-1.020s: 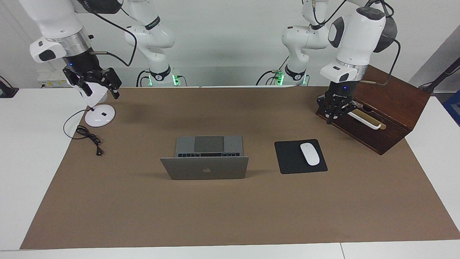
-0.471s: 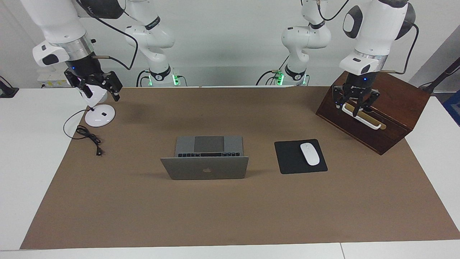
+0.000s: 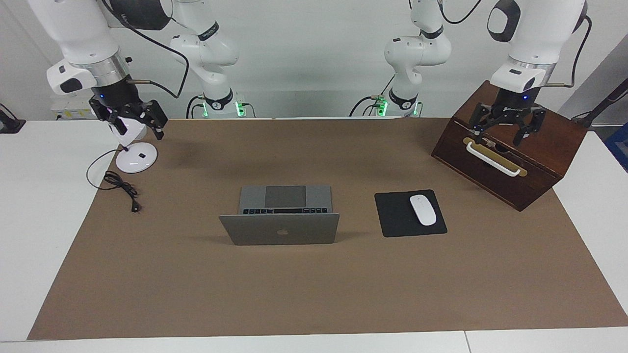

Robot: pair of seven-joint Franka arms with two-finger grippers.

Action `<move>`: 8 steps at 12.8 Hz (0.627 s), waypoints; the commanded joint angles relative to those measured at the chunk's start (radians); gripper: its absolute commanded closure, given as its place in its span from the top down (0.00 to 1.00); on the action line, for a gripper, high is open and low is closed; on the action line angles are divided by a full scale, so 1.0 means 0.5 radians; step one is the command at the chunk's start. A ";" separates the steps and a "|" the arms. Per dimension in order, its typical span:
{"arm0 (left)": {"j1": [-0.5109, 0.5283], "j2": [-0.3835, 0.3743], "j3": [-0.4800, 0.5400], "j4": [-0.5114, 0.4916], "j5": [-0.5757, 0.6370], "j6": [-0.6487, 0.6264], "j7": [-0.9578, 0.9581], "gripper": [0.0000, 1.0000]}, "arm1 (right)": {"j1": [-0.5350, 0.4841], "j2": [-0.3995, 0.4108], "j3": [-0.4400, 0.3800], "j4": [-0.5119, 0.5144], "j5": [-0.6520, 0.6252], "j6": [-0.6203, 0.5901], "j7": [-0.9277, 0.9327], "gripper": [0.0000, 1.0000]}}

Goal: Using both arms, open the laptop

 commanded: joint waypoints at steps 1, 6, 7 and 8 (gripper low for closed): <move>0.039 -0.005 -0.022 0.098 0.025 -0.108 -0.261 1.00 | -0.011 -0.048 0.014 -0.096 -0.045 0.068 0.007 1.00; 0.036 0.063 -0.025 0.304 -0.079 -0.243 -0.535 1.00 | -0.023 -0.042 0.014 -0.111 -0.018 0.071 -0.045 1.00; 0.039 0.084 -0.022 0.350 -0.082 -0.304 -0.536 1.00 | -0.032 -0.042 0.011 -0.111 -0.018 0.071 -0.045 1.00; 0.036 0.118 -0.025 0.432 -0.083 -0.411 -0.536 1.00 | -0.032 -0.045 0.011 -0.111 -0.018 0.071 -0.045 1.00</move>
